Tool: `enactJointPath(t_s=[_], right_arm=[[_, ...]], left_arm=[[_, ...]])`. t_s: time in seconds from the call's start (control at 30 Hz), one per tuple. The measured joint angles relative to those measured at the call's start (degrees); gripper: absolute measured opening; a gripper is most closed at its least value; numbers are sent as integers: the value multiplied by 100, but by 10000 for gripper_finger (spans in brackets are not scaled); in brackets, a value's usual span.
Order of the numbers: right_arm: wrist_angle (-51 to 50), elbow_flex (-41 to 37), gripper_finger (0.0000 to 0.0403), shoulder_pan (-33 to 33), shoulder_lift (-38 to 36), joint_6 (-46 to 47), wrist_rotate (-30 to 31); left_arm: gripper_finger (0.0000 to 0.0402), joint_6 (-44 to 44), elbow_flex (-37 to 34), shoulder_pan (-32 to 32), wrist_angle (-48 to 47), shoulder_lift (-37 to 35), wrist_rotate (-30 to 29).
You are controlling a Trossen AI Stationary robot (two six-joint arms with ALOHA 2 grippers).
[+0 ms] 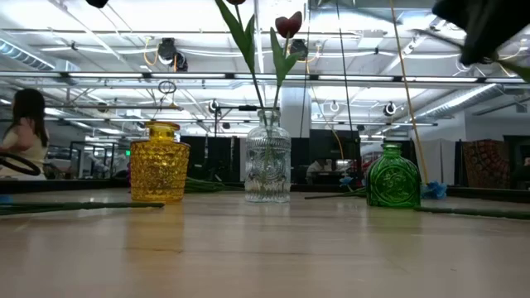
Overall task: Sort flowers into vase by color
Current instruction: Put the red tulip into the transparent vase
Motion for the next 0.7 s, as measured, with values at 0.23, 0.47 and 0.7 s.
enactJointPath(t_s=[0.23, 0.47, 0.7], right_arm=[[832, 0, 0, 63, -924, -741, 1159], [1818, 4, 0, 27, -1536, -1963, 1682], [1580, 7, 0, -229, -1545, -2846, 1814]], left_arm=[[207, 131, 0, 0, 45, 2, -168], [207, 853, 0, 4, 846, 2, -172], [207, 1702, 0, 36, 1707, 2, -168]])
